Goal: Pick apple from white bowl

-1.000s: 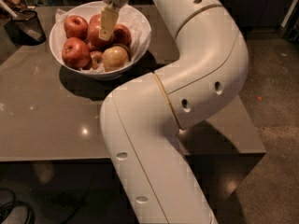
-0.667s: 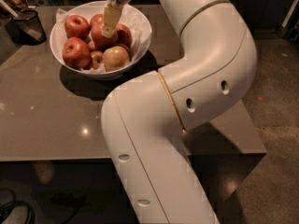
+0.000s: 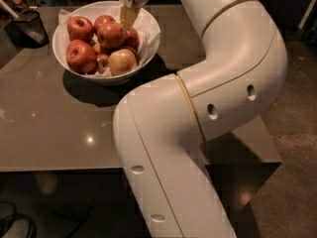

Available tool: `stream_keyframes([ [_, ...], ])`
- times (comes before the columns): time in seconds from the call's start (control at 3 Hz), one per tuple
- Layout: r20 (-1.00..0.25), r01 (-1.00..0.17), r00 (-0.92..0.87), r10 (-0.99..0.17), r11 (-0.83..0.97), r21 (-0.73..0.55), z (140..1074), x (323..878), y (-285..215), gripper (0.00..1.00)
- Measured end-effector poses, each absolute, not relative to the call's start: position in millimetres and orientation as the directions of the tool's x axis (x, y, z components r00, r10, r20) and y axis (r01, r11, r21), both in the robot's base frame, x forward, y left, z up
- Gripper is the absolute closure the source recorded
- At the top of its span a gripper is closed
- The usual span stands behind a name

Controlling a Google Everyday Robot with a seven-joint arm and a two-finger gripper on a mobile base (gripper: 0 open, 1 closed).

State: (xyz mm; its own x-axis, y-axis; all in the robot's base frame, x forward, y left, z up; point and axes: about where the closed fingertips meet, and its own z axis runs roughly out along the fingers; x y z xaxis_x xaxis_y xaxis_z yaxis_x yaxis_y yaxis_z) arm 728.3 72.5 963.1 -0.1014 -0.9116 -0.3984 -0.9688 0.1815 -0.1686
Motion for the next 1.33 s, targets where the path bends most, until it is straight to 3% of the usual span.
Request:
stream_keyframes([
  [1.0, -0.398, -0.969, -0.101, -0.912, 0.182, -0.169, 963.1, 728.4, 72.6, 0.18],
  [1.33, -0.398, -0.969, -0.101, -0.912, 0.182, -0.169, 963.1, 728.4, 72.6, 0.00],
])
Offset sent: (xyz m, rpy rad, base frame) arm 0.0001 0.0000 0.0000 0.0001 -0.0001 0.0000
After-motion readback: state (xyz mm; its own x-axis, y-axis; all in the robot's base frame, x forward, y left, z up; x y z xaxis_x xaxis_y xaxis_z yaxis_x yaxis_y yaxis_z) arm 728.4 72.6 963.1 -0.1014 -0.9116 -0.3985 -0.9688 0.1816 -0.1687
